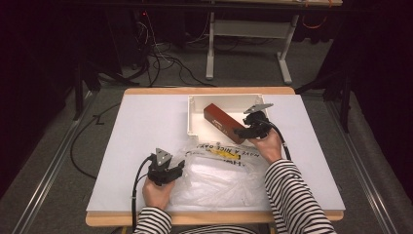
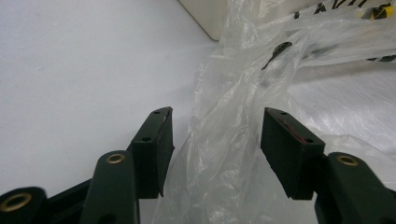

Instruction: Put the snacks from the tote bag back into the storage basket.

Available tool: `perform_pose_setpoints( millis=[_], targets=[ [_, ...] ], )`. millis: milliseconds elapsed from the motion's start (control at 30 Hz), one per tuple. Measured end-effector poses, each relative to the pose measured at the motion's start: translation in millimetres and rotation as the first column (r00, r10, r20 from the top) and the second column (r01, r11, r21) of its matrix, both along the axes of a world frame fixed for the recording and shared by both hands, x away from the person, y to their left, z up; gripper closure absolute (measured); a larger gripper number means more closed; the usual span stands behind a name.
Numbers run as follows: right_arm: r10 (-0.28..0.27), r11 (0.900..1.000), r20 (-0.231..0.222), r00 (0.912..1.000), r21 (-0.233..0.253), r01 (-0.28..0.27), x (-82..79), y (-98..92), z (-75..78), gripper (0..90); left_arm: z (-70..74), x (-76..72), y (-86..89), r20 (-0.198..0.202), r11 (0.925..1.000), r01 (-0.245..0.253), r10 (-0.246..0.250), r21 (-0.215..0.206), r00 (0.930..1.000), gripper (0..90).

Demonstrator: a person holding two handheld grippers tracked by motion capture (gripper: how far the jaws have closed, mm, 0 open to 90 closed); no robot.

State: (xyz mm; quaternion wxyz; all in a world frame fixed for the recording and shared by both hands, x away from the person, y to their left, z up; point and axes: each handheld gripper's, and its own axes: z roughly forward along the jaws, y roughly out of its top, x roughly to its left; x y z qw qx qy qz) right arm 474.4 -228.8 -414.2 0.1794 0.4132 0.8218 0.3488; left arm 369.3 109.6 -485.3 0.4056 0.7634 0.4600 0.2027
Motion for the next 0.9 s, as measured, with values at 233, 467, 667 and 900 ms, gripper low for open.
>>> perform_pose_setpoints(
  millis=[233,467,667,900],
  targets=[
    [0.015,1.0,0.019,0.9997,0.017,-0.015,-11.3,2.2,6.7,50.6,-0.1,0.1,0.1,-0.001,1.0,-0.001,0.001,-0.006,1.0,44.3],
    [0.005,0.999,0.004,1.0,0.04,-0.006,-19.3,7.5,2.2,70.2,-0.1,0.2,0.0,-0.002,1.0,0.0,0.0,-0.001,1.0,44.1],
    [0.047,0.998,-0.005,0.9989,0.03,-0.047,-24.1,15.9,1.9,83.6,0.0,0.0,0.0,0.0,1.0,-0.002,0.002,0.0,1.0,44.1],
    [0.059,0.998,-0.03,0.9978,0.018,-0.058,-26.6,23.6,-4.4,90.0,-0.1,-0.2,-0.2,0.003,1.0,-0.001,0.001,0.0,1.0,44.0]
  ],
)
